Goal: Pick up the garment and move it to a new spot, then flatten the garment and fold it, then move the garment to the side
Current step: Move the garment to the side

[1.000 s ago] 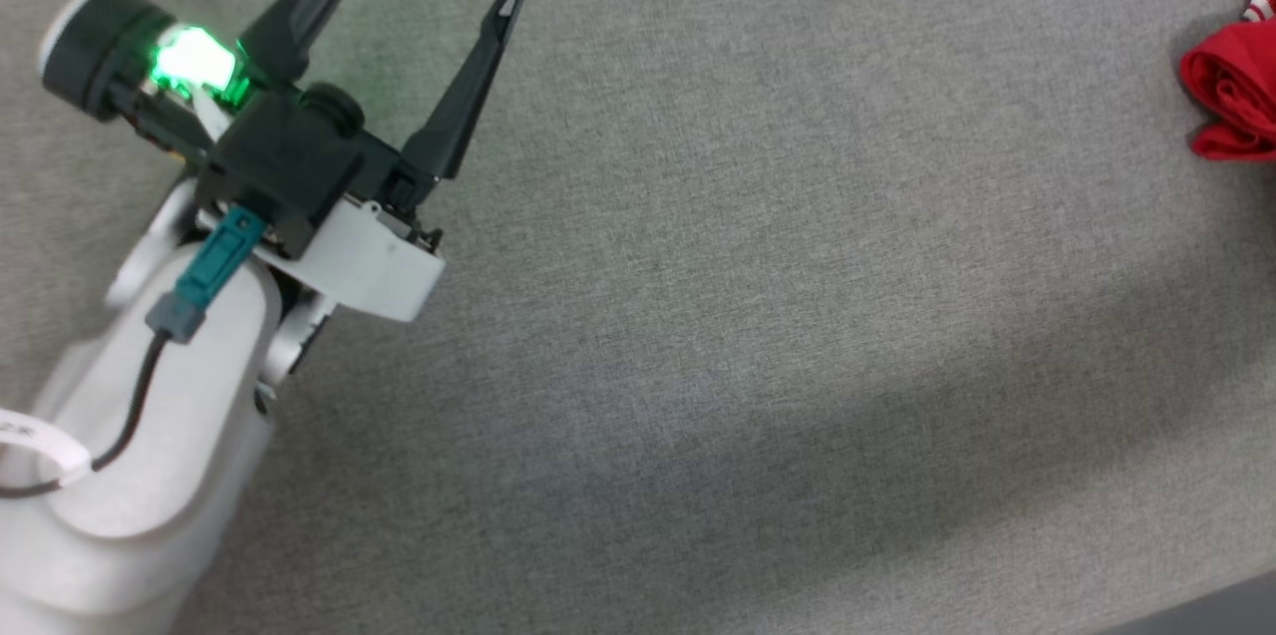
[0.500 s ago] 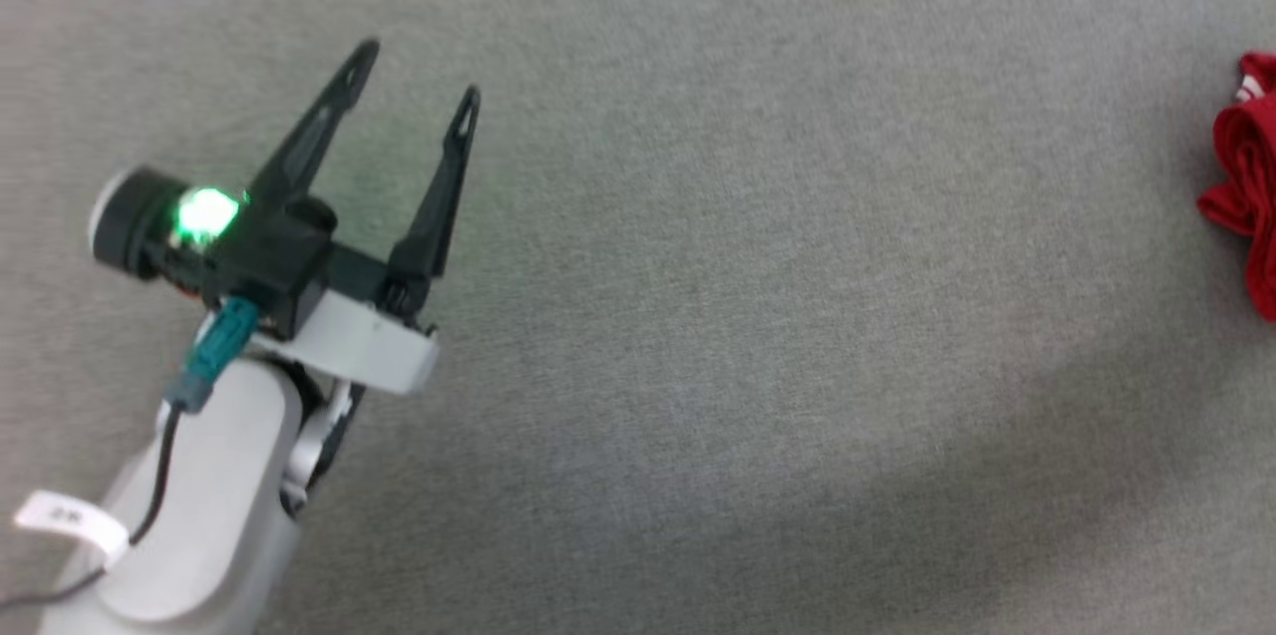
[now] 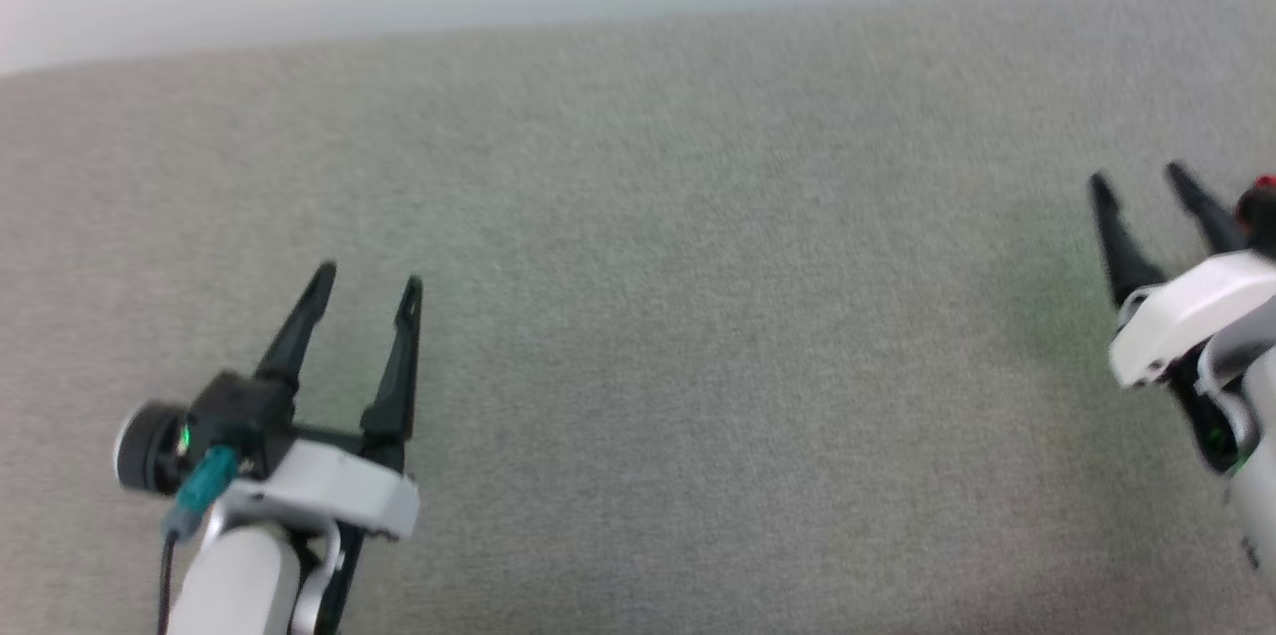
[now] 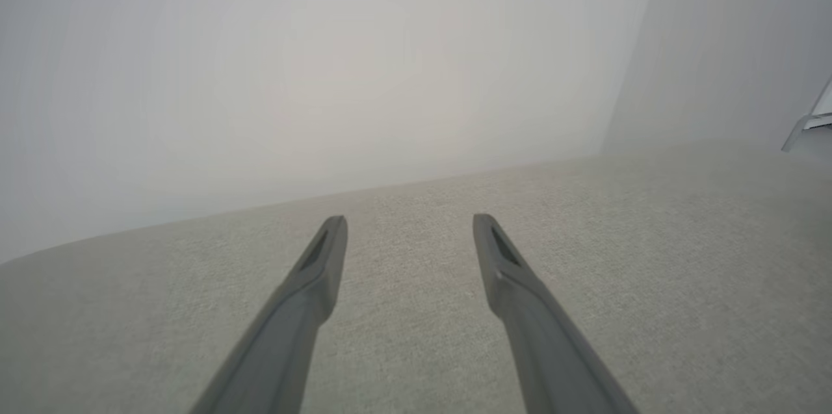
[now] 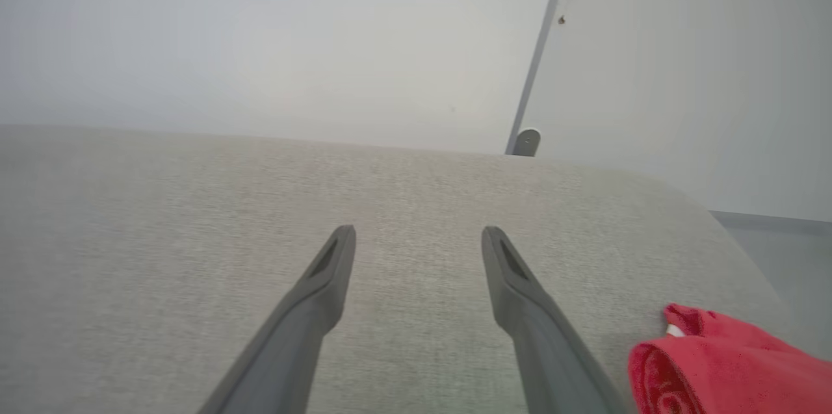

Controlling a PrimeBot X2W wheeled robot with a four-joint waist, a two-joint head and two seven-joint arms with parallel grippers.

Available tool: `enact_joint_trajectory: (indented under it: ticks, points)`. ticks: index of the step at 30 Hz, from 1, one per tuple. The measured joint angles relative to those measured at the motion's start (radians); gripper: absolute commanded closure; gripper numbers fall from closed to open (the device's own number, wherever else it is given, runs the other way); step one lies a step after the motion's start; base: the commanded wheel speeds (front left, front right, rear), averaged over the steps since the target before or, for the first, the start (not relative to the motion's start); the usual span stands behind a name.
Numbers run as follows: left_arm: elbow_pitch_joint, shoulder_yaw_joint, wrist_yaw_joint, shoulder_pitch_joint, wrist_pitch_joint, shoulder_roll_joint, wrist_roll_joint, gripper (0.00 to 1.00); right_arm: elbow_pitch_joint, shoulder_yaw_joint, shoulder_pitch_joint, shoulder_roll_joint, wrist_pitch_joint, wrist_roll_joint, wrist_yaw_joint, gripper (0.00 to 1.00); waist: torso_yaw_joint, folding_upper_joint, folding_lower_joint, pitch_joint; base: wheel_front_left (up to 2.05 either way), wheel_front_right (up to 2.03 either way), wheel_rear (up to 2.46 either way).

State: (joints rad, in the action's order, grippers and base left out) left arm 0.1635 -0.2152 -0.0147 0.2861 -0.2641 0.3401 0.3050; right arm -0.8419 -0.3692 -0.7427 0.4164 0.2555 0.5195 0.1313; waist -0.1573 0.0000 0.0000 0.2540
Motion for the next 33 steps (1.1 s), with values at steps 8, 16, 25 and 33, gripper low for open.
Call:
enact_joint_trajectory:
  ticks: [8, 16, 25, 33]
  points:
    - [0.013, 0.110, -0.016, -0.162, 0.000, -0.066, -0.015, 0.00, 0.198, -0.019, 0.168, -0.036, 0.006, 0.036, 0.000, 0.00, 0.044, 0.0000, 0.0000, -0.120, 0.00, 0.00, 0.00]
    - [-0.002, 0.165, -0.054, -0.253, 0.000, -0.101, -0.047, 0.00, 0.290, 0.031, 0.326, -0.052, 0.006, 0.029, 0.000, 0.00, 0.084, 0.0000, 0.0000, -0.220, 0.00, 0.00, 0.00]
    - [-0.048, 0.206, -0.079, -0.325, 0.000, -0.118, -0.076, 0.00, 0.428, 0.102, 0.477, -0.039, 0.001, 0.016, 0.000, 0.00, 0.134, 0.0000, 0.0000, -0.271, 0.00, 0.00, 0.00]
    - [-0.116, 0.239, -0.087, -0.409, 0.000, -0.151, -0.083, 0.00, 0.591, 0.224, 0.631, -0.054, -0.046, -0.018, 0.000, 0.00, 0.146, 0.0000, 0.0000, -0.289, 0.00, 0.00, 0.00]
